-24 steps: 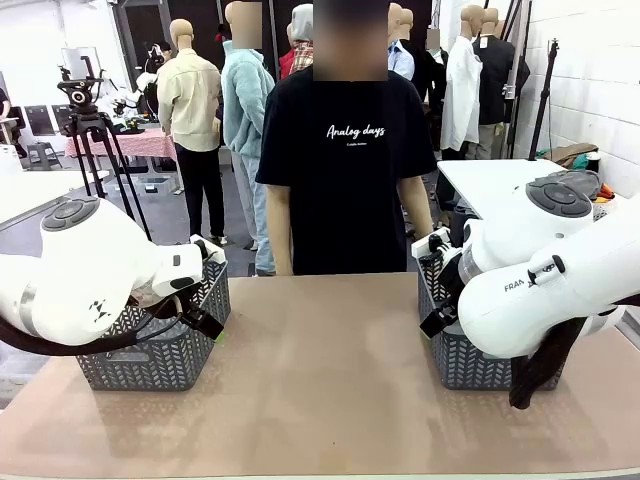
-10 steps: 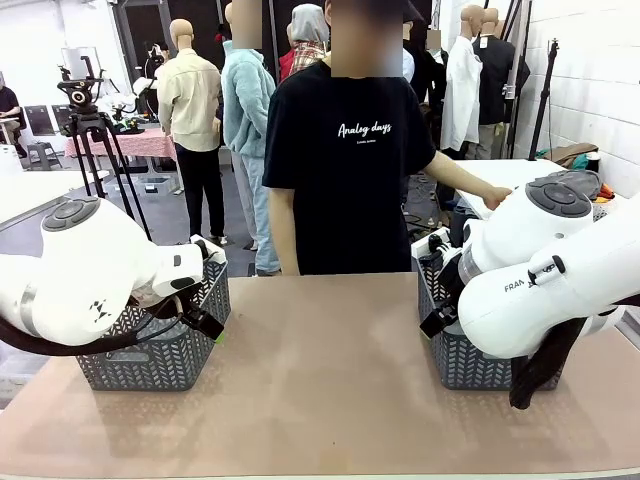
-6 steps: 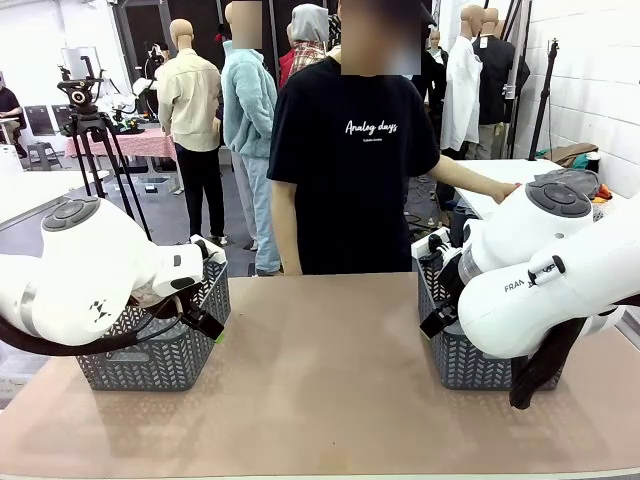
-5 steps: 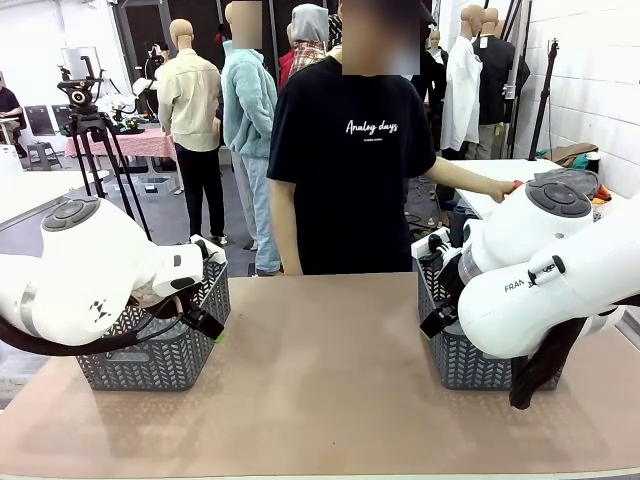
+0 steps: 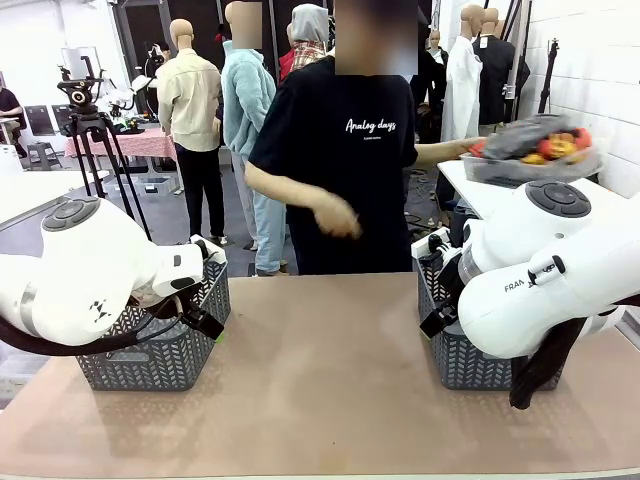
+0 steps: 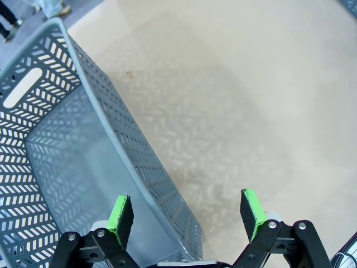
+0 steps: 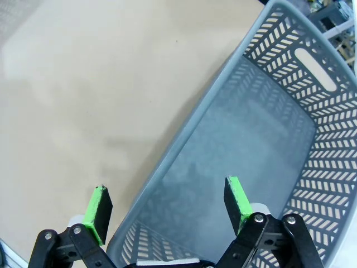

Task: Sort the tops and bottoms.
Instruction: Lift clothes from the center of the table with your left hand.

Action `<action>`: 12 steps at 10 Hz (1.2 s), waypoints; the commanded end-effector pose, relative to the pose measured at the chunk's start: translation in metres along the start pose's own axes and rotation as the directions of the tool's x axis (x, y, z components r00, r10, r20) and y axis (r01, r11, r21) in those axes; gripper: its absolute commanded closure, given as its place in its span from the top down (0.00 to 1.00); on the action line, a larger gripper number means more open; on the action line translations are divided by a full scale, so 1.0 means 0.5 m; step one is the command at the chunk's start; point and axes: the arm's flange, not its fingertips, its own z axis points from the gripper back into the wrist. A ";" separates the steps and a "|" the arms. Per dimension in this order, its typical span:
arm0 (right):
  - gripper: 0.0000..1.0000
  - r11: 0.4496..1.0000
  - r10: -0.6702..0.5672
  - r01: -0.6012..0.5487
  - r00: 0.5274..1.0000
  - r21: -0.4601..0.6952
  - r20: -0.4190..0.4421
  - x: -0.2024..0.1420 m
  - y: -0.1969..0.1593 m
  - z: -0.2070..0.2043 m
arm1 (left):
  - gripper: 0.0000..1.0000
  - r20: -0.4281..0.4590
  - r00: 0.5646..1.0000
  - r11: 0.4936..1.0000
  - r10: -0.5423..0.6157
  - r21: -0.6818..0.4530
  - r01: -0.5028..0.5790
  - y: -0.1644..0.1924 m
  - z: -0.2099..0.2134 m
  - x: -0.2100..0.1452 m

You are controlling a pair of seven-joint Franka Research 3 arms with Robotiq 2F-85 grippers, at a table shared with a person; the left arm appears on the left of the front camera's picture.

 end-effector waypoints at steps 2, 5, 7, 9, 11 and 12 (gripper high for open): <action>1.00 0.999 -0.029 0.028 0.999 0.016 0.029 0.000 -0.004 0.028 | 1.00 -0.019 1.000 1.000 0.003 0.001 -0.003 0.001 0.028 0.004; 1.00 0.997 -0.073 0.075 0.994 -0.029 0.076 0.000 -0.036 0.099 | 1.00 0.020 1.000 1.000 -0.002 0.013 0.001 0.017 0.107 0.036; 1.00 0.993 -0.111 0.114 0.980 -0.008 0.167 -0.026 -0.075 0.184 | 1.00 0.008 1.000 0.994 0.006 -0.105 -0.005 0.042 0.171 0.050; 1.00 0.991 -0.135 0.123 0.955 0.060 0.263 -0.065 -0.106 0.267 | 1.00 -0.026 1.000 0.985 0.003 -0.171 -0.007 0.068 0.234 0.054; 1.00 0.992 -0.116 0.099 0.946 0.073 0.302 -0.084 -0.118 0.313 | 1.00 0.030 1.000 0.986 0.001 -0.168 0.004 0.083 0.284 0.051; 1.00 0.993 -0.106 0.086 0.949 0.082 0.296 -0.082 -0.116 0.319 | 1.00 0.057 0.998 0.985 0.001 -0.171 0.009 0.080 0.302 0.050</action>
